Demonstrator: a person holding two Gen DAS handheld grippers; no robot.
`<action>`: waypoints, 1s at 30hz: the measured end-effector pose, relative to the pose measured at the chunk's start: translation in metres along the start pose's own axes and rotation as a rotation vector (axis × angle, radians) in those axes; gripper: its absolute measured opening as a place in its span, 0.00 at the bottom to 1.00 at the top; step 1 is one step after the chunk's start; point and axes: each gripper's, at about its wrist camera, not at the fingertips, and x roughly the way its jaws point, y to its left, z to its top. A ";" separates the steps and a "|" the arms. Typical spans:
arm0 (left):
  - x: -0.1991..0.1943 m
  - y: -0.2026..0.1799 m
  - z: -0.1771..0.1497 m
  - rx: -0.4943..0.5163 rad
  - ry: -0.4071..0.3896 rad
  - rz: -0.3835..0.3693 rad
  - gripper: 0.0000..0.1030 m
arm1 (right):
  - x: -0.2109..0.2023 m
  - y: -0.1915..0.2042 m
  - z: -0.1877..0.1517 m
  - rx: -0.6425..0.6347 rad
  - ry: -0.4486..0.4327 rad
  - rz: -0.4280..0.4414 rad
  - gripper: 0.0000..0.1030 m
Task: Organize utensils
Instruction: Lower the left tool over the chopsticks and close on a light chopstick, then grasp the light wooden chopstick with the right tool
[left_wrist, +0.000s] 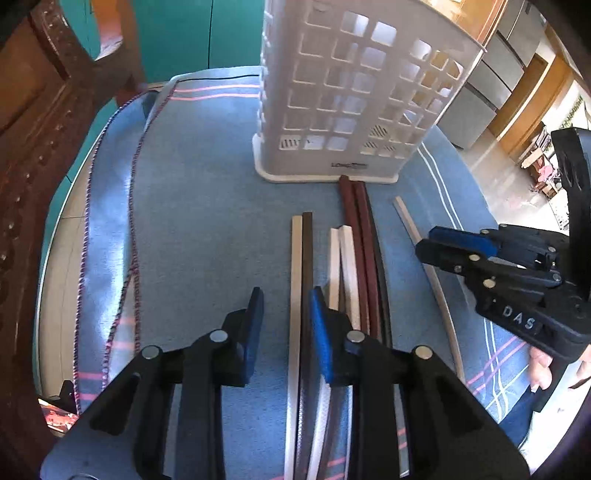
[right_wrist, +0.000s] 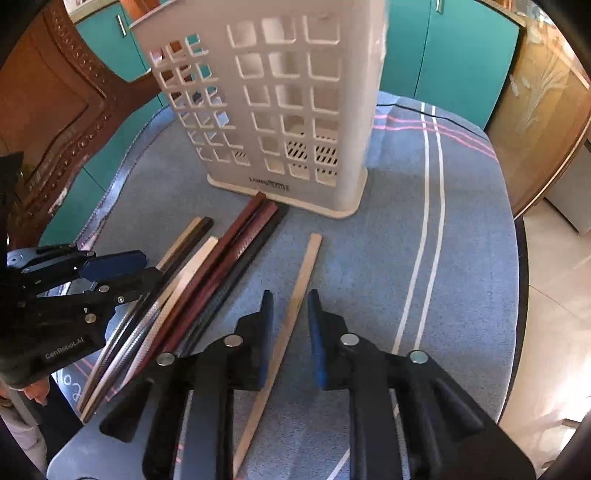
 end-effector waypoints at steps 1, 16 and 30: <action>0.001 0.000 0.000 0.002 0.002 0.003 0.28 | -0.002 -0.002 0.000 0.006 0.000 -0.004 0.21; -0.001 0.000 0.004 0.007 -0.011 0.059 0.29 | 0.017 0.021 0.002 -0.024 0.012 -0.064 0.36; -0.012 0.006 0.003 -0.052 -0.054 -0.022 0.12 | 0.015 0.034 0.000 -0.043 0.003 -0.081 0.41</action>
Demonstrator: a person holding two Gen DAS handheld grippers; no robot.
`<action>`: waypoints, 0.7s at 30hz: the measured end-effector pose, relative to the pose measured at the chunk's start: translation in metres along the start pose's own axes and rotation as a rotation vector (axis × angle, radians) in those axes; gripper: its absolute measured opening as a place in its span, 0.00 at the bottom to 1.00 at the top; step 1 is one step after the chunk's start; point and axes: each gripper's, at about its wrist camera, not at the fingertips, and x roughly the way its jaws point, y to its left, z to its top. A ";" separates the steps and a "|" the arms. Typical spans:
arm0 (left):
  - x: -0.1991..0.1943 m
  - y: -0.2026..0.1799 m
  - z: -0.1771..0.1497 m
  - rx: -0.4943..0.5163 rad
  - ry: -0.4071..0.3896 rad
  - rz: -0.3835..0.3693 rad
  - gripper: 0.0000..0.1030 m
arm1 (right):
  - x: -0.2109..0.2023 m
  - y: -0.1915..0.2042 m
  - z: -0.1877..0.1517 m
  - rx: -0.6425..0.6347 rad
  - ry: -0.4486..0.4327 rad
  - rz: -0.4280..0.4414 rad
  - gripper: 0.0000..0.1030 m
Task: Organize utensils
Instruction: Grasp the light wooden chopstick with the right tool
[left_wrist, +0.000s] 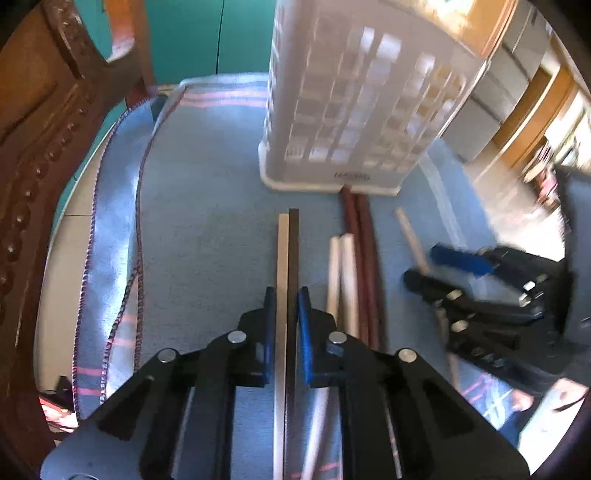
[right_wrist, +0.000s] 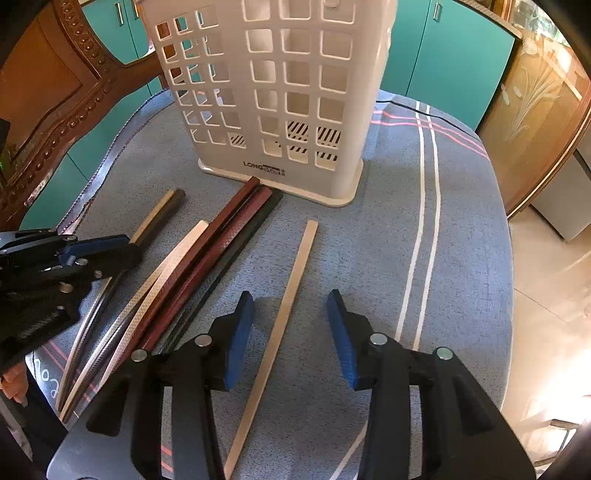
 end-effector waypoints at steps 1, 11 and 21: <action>-0.004 0.001 0.001 -0.006 -0.014 -0.014 0.12 | 0.001 0.000 -0.002 0.001 0.000 0.001 0.41; -0.007 0.005 0.001 -0.020 -0.024 0.034 0.20 | -0.002 -0.012 -0.008 0.008 -0.005 -0.011 0.48; 0.021 -0.009 0.006 0.049 0.037 0.071 0.22 | 0.005 -0.015 -0.002 0.019 -0.014 -0.049 0.48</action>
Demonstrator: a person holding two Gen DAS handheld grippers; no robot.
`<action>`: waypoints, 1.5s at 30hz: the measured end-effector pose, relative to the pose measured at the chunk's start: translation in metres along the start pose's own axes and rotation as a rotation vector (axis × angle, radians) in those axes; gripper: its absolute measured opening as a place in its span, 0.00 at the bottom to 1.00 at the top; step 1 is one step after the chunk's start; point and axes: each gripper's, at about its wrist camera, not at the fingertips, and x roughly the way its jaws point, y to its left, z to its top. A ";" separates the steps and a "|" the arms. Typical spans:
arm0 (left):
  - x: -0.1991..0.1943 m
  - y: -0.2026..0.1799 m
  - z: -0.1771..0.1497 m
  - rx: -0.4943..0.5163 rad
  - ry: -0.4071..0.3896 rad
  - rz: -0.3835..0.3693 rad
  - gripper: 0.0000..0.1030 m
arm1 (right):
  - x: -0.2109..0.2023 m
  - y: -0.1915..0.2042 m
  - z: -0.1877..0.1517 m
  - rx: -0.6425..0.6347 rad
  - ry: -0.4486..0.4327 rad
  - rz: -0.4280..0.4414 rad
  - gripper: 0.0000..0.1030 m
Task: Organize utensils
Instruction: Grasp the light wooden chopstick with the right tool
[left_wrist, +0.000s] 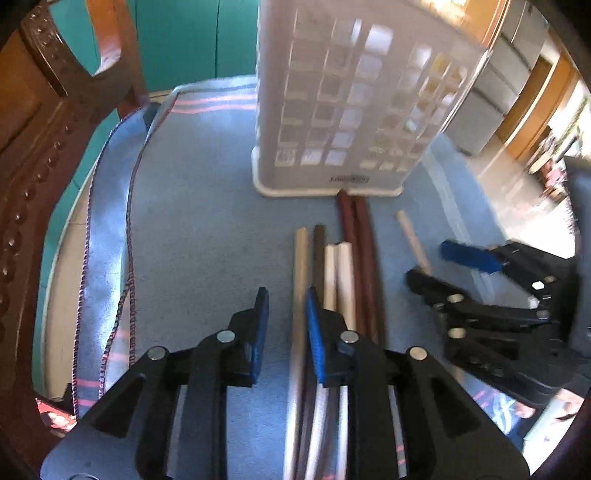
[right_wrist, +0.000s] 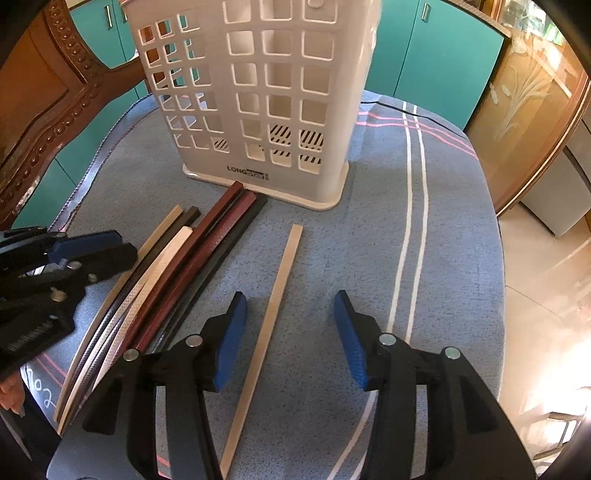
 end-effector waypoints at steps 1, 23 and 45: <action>0.002 -0.001 0.000 0.002 0.001 0.002 0.22 | 0.001 -0.001 0.000 0.001 -0.001 0.001 0.48; 0.013 -0.015 0.013 0.055 -0.029 0.124 0.07 | -0.004 0.012 -0.004 0.024 -0.021 0.099 0.06; 0.008 -0.015 0.007 0.078 0.010 0.120 0.09 | 0.003 0.007 0.006 0.016 -0.039 0.020 0.08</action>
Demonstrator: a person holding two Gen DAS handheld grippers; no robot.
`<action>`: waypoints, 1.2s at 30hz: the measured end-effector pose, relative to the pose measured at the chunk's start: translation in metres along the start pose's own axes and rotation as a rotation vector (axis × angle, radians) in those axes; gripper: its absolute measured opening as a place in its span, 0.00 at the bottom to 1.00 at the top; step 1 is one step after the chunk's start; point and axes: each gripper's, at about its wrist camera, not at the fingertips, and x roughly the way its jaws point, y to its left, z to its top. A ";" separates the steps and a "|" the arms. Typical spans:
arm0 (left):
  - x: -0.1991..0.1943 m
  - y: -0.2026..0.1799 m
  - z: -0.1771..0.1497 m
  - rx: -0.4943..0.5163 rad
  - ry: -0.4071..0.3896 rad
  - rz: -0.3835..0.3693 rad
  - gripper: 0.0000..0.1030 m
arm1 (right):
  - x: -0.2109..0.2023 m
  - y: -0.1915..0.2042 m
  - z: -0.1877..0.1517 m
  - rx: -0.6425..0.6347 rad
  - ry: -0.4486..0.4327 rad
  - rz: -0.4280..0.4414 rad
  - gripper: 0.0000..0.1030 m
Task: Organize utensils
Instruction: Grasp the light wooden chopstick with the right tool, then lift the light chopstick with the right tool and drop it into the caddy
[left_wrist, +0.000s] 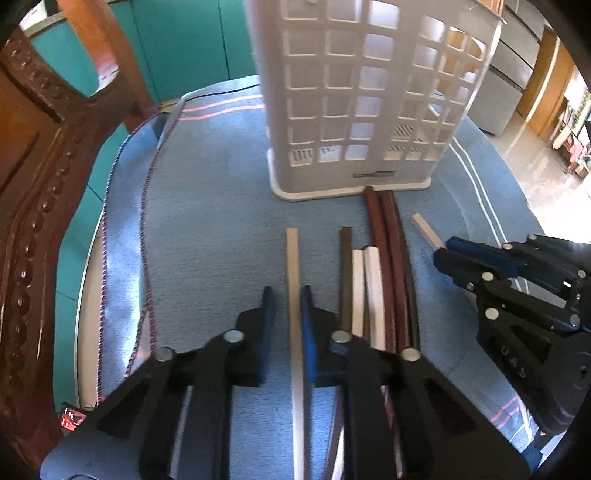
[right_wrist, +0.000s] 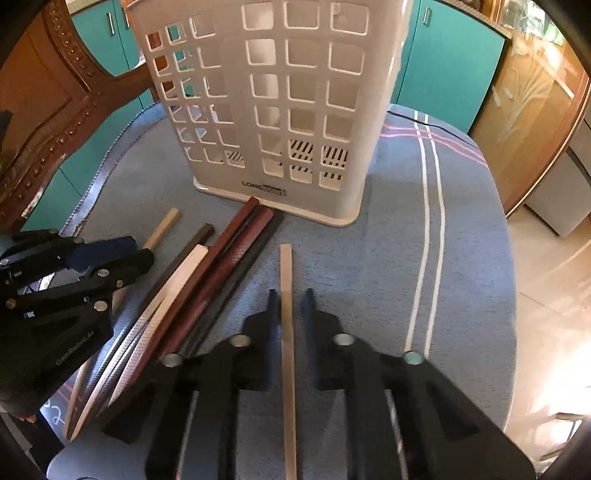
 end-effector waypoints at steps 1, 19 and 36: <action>0.000 -0.002 0.000 0.006 0.000 0.004 0.08 | -0.001 0.004 -0.002 -0.001 -0.005 -0.006 0.07; -0.001 0.000 0.006 0.003 0.038 0.014 0.37 | 0.012 0.015 0.031 -0.008 0.114 -0.064 0.10; -0.062 -0.017 0.010 0.018 -0.126 -0.212 0.07 | -0.042 0.012 0.016 0.085 -0.067 0.036 0.07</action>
